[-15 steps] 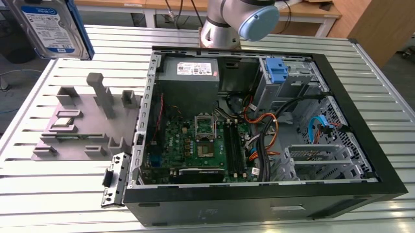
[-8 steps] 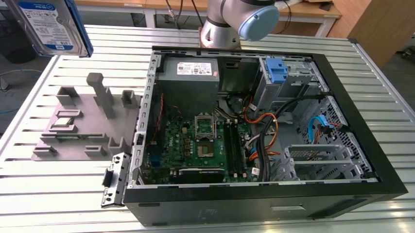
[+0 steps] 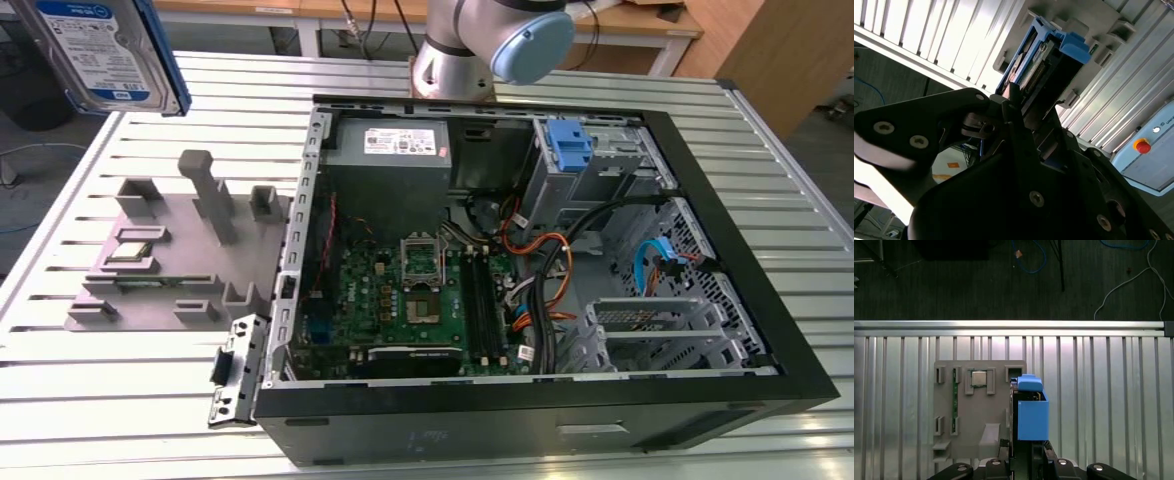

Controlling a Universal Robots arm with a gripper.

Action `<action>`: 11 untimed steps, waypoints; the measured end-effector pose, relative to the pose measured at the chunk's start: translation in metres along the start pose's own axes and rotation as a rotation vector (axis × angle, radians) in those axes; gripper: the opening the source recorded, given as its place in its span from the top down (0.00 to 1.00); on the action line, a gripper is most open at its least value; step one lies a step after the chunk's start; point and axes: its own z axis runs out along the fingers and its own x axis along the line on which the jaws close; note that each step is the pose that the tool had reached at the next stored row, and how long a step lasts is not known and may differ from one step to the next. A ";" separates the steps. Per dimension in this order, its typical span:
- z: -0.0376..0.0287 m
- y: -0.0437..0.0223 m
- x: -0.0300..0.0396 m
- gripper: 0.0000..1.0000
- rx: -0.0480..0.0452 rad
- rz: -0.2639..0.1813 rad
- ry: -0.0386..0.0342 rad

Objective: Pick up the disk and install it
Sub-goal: 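Pick up the disk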

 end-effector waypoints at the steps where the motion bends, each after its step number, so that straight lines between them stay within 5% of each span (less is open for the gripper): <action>1: 0.0000 0.0000 0.0000 0.65 0.0000 0.000 0.0000; 11: -0.0002 -0.0060 -0.0001 0.65 0.0000 0.000 0.0000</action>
